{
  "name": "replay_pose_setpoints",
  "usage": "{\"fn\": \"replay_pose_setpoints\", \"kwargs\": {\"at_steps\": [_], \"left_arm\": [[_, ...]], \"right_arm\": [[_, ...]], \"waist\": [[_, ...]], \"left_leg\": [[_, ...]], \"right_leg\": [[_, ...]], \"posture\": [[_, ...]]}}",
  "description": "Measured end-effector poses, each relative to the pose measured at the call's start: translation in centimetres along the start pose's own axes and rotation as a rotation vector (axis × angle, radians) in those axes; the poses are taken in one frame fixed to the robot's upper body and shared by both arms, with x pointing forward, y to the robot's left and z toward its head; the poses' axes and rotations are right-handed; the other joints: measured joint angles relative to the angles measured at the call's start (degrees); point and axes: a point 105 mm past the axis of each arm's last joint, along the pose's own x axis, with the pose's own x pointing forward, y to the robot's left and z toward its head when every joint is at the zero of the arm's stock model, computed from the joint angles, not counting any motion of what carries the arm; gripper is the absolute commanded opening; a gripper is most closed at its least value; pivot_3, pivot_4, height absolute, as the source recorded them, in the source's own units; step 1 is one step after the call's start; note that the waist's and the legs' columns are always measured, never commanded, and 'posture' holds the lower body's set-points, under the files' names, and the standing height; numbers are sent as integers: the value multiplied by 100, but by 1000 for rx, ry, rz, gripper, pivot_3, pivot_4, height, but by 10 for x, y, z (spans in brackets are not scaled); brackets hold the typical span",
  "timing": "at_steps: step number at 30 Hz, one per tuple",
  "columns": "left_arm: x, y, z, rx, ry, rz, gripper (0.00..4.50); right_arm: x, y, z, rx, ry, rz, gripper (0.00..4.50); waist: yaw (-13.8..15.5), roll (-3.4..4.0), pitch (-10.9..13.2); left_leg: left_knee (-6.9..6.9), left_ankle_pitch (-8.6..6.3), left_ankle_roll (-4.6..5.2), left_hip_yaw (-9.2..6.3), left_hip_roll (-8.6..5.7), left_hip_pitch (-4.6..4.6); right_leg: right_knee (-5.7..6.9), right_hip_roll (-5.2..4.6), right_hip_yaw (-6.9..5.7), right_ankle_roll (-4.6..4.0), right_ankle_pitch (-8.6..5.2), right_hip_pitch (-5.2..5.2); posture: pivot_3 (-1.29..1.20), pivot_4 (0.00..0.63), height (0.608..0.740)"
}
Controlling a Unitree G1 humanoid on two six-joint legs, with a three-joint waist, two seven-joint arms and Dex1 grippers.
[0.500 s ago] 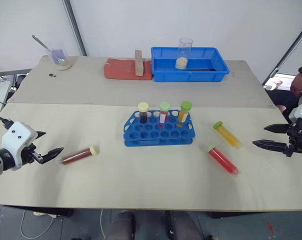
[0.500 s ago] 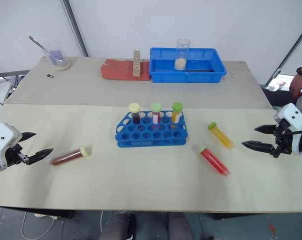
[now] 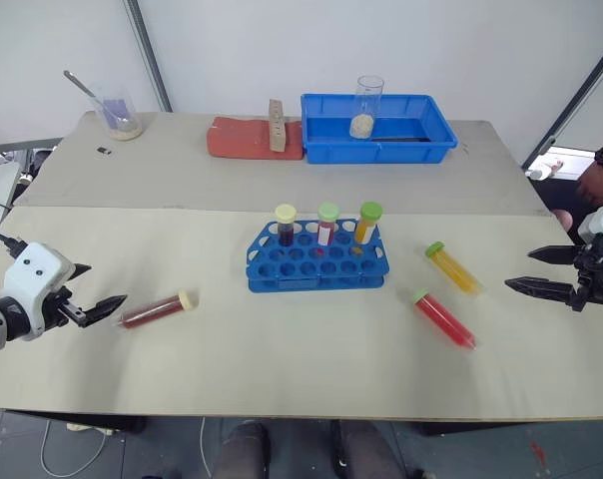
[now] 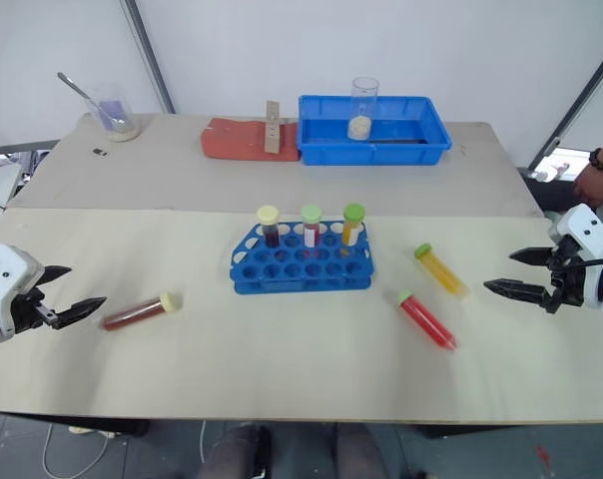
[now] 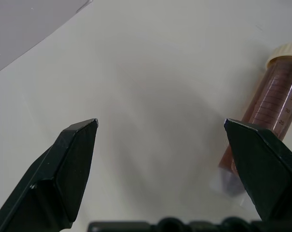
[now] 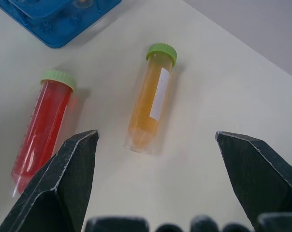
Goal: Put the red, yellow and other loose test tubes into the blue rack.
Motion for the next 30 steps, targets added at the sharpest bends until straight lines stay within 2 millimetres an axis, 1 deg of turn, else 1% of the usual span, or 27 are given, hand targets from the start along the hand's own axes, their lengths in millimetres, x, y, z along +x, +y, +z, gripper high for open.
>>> {"fn": "replay_pose_setpoints", "kwargs": {"at_steps": [3,6,9,10,11,13,15,16,17,19,20,21,22,24,27,28,30], "left_arm": [[1,1,9,-12,-38,-8,4484],[2,-3,17,-14,-71,-38,4484],[6,-12,37,6,-133,-81,4484],[9,-22,49,27,-166,-119,4484],[11,-31,56,42,-184,-156,4484],[17,-67,73,77,-221,-294,4484],[21,-103,85,99,-256,-436,4484],[23,-118,89,111,-265,-493,4484],[23,-129,92,120,-275,-536,4484],[24,-141,99,139,-289,-582,4484],[24,-146,103,154,-302,-600,4484],[25,-151,109,173,-321,-622,4484],[27,-159,115,192,-341,-655,4484],[27,-175,125,226,-380,-719,4484],[27,-187,129,225,-399,-777,4484],[27,-190,131,222,-405,-789,4484],[28,-193,133,219,-413,-803,4484]], "right_arm": [[0,0,0,0,-1,0,4305],[0,0,2,-2,-6,0,4305],[0,-1,6,-7,-16,0,4305],[1,0,8,-8,-17,7,4305],[2,1,11,-10,-19,14,4305],[6,7,23,-31,-23,43,4305],[14,14,33,-66,-4,75,4305],[19,17,36,-80,23,86,4305],[23,19,37,-90,46,96,4305],[33,20,37,-95,114,92,4305],[38,18,40,-92,139,83,4305],[45,16,43,-93,156,73,4305],[54,13,48,-92,177,66,4305],[71,10,52,-94,221,61,4305],[94,7,45,-44,307,62,4305],[99,7,43,-34,327,63,4305],[111,4,40,2,367,57,4305]], "waist": [[1,0,0],[1,0,0],[1,0,0],[2,0,0],[2,0,0],[-3,1,-1],[-26,0,0],[-40,1,0],[-43,0,0],[-41,1,0],[-43,1,0],[-41,0,0],[-51,0,0],[-60,-1,1],[-65,-2,1],[-64,-2,1],[-66,-1,1]], "left_leg": [[0,0,0,0,0,0],[0,0,0,1,0,0],[0,0,0,1,-1,-1],[0,0,0,1,-1,-1],[0,0,0,1,-2,-2],[0,0,0,3,-5,-1],[0,0,0,4,-1,-1],[0,0,0,4,0,0],[0,0,0,4,2,0],[0,0,0,4,3,6],[0,0,0,4,2,6],[1,1,1,4,1,8],[4,1,1,4,-2,17],[10,1,1,2,-5,15],[11,2,2,0,-8,6],[11,2,2,-1,-8,1],[11,1,2,-3,-11,-5]], "right_leg": [[1,1,1,1,1,0],[1,1,3,1,1,0],[0,1,4,3,2,0],[0,1,6,8,5,1],[0,1,8,14,8,1],[0,1,16,30,18,1],[-1,8,18,45,26,1],[0,11,19,44,26,1],[0,14,19,44,26,-1],[9,17,19,30,18,-2],[10,18,19,1,3,-4],[9,19,20,-2,6,-3],[10,19,24,-2,10,4],[9,20,26,-1,14,6],[8,22,31,2,18,2],[6,23,31,27,33,0],[-1,22,31,8,56,-3]], "posture": [[0,150,740],[0,150,740],[0,150,740],[0,150,740],[0,150,740],[0,150,740],[0,150,740],[0,150,740],[0,150,740],[0,150,740],[0,150,740],[0,150,740],[0,150,740],[0,150,740],[0,150,740],[0,150,740],[0,150,740]]}}
